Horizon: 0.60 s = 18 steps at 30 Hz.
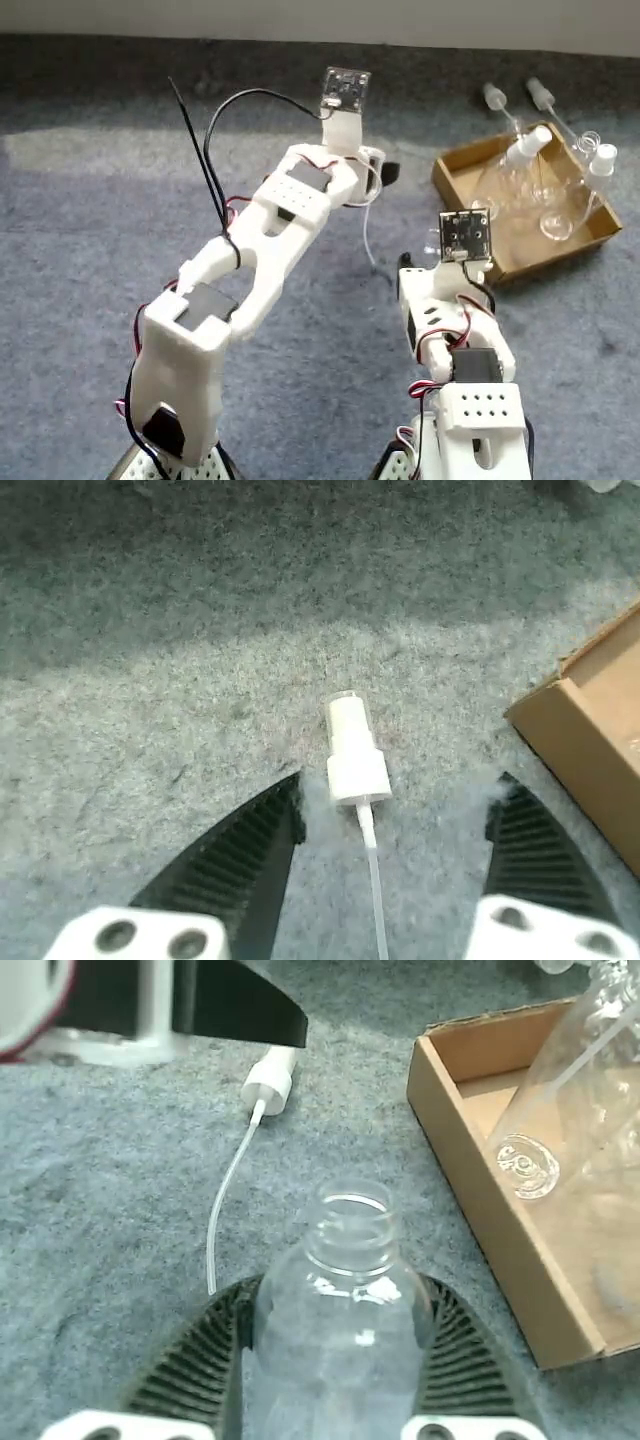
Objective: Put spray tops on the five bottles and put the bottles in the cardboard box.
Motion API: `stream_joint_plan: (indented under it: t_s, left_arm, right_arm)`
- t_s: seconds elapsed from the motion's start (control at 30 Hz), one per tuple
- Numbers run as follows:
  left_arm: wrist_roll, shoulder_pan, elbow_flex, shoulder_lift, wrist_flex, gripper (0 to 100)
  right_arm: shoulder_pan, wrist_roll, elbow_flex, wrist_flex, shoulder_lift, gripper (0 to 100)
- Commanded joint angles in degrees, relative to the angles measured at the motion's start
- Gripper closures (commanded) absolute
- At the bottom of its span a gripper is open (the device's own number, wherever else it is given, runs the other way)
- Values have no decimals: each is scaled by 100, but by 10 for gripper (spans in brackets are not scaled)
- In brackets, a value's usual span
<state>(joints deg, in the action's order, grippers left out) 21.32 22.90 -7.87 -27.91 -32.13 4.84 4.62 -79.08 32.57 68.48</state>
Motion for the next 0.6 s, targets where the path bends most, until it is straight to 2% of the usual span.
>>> stream_joint_plan:
  t_s: [0.0,0.37,0.43,0.57]
  left_arm:
    - [369,40,-1138,-822,-18,741]
    - [387,22,-2097,-2026,0,757]
    - [387,13,-2167,-2105,26,814]
    - [352,4,-2316,-2237,26,999]
  right_arm:
    - [-66,-62,-13,-119,127,902]
    - [-66,-44,-31,-119,127,902]
    - [-66,-35,-31,-127,127,902]
    - [-57,-35,-31,-127,127,902]
